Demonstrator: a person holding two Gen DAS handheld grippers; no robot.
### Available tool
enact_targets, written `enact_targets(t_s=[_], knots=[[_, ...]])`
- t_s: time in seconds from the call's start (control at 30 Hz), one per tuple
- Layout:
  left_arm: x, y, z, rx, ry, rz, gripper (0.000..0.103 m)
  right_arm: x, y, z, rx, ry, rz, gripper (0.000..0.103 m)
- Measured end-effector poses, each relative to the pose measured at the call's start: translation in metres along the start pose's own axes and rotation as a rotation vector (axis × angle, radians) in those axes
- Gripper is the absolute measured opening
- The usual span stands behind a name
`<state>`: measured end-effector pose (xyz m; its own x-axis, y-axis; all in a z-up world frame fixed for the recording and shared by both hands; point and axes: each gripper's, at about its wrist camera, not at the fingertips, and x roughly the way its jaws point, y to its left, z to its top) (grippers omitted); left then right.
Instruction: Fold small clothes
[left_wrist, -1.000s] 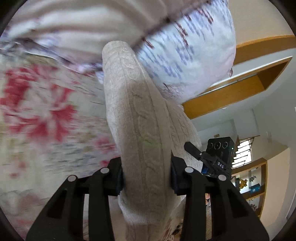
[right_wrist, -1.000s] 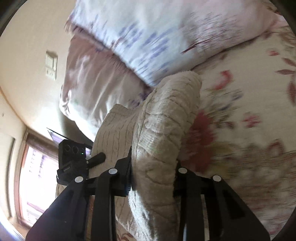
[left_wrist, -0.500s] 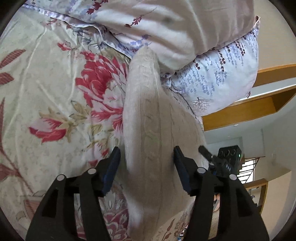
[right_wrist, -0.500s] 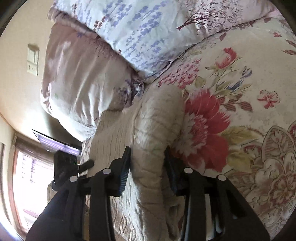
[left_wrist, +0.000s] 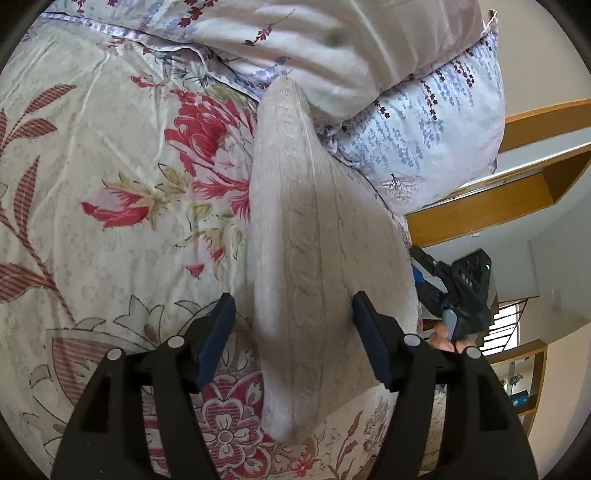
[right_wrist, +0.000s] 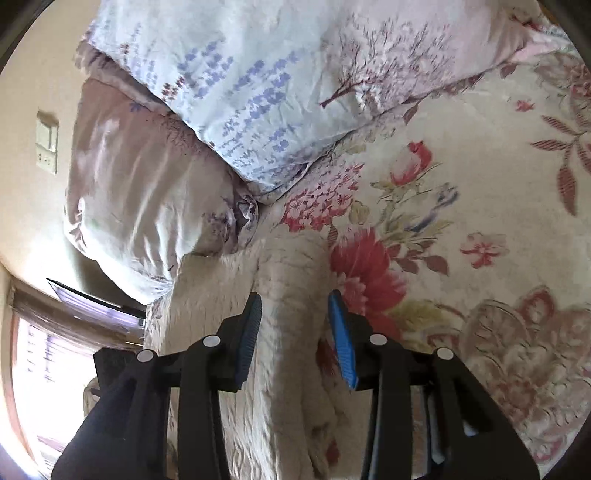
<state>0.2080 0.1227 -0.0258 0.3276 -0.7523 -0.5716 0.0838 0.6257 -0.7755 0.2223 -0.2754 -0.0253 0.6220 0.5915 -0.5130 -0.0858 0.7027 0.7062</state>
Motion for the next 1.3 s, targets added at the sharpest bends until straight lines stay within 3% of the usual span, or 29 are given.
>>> enact_targets(t_s=[0.03,0.07,0.1,0.23,0.37,0.47,0.53,0.67,0.87,1.0,1.07,1.13,1.27,1.3], knots=[[0.0,0.0,0.0,0.0,-0.001,0.0,0.066,0.008,-0.002,0.002,0.01,0.002,0.01,0.039],[0.0,0.0,-0.001,-0.001,-0.002,0.001,0.067,0.012,-0.002,0.003,0.007,-0.009,0.02,0.031],[0.0,0.0,-0.001,-0.001,-0.003,0.002,0.067,0.015,0.001,0.003,-0.02,-0.029,0.027,0.012],[0.002,-0.002,-0.001,0.014,-0.003,0.016,0.068,0.013,0.021,0.002,-0.158,-0.121,-0.056,0.009],[0.005,-0.01,-0.002,0.038,-0.009,0.039,0.07,0.028,0.021,0.007,-0.188,-0.114,-0.232,0.009],[0.005,-0.015,-0.004,0.058,-0.017,0.062,0.071,0.04,0.017,0.012,-0.199,-0.077,-0.296,0.009],[0.003,-0.017,-0.007,0.062,-0.013,0.067,0.071,0.034,0.02,0.01,-0.216,-0.072,-0.299,0.011],[-0.01,-0.027,-0.021,0.126,-0.023,0.109,0.071,-0.003,0.039,-0.016,-0.301,-0.136,-0.263,0.033],[-0.021,-0.04,-0.04,0.208,-0.047,0.191,0.071,-0.029,0.075,-0.075,-0.517,-0.107,-0.128,0.04],[-0.015,-0.04,-0.046,0.237,-0.04,0.262,0.071,-0.014,0.086,-0.102,-0.615,-0.058,-0.197,0.044],[-0.014,-0.042,-0.048,0.253,-0.05,0.288,0.071,-0.006,0.081,-0.108,-0.63,-0.05,-0.289,0.053],[-0.011,-0.045,-0.048,0.271,-0.06,0.331,0.071,0.003,0.072,-0.11,-0.623,-0.033,-0.355,0.054],[-0.005,-0.055,-0.052,0.322,-0.092,0.41,0.071,0.007,0.076,-0.119,-0.656,-0.083,-0.419,0.057],[-0.006,-0.057,-0.054,0.331,-0.107,0.415,0.071,0.001,0.081,-0.123,-0.664,-0.113,-0.432,0.063]])
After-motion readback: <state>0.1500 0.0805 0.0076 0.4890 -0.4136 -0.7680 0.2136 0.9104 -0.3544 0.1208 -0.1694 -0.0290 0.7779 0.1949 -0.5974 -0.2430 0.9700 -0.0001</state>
